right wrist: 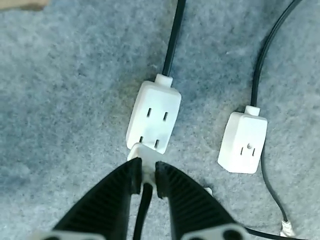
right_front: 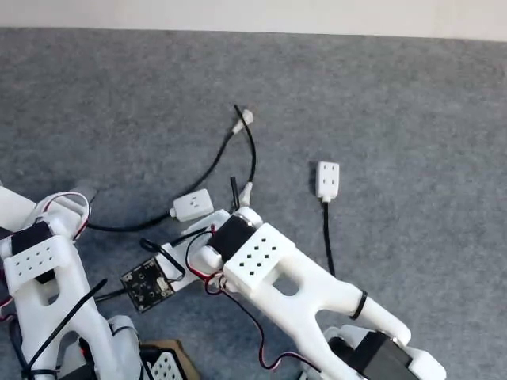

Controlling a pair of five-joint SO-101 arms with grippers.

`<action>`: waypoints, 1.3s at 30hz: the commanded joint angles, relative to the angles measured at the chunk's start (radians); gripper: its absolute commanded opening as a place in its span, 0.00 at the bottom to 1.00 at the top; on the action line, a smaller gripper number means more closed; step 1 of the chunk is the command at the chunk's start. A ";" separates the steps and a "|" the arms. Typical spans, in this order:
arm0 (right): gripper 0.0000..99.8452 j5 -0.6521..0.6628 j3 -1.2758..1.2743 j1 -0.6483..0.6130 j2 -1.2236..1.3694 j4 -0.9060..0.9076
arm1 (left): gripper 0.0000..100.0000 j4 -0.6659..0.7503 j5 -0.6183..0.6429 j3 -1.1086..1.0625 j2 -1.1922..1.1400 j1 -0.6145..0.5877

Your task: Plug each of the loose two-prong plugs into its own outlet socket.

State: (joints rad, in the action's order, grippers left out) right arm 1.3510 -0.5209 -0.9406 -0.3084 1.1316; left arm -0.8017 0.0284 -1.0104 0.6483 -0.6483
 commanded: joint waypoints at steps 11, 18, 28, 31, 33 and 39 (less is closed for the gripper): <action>0.01 0.012 0.008 -0.045 -0.007 -0.022 | 0.41 -0.005 -0.012 0.030 0.025 0.015; 0.01 0.025 -0.028 -0.044 -0.005 -0.038 | 0.41 -0.023 -0.012 0.033 0.025 0.016; 0.01 0.046 -0.104 -0.044 -0.004 -0.099 | 0.41 -0.023 -0.012 0.033 0.025 0.016; 0.01 0.046 -0.113 -0.044 -0.004 -0.116 | 0.41 -0.023 -0.012 0.033 0.025 0.016; 0.01 0.044 -0.113 -0.044 -0.004 -0.116 | 0.41 -0.023 -0.012 0.033 0.025 0.016; 0.01 0.014 -0.114 0.008 -0.002 -0.117 | 0.41 -0.023 -0.012 0.035 0.025 0.016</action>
State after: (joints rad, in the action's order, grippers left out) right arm 1.3802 -0.6314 -0.9682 -0.3222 1.0242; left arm -0.8216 0.0284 -1.0104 0.6483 -0.6483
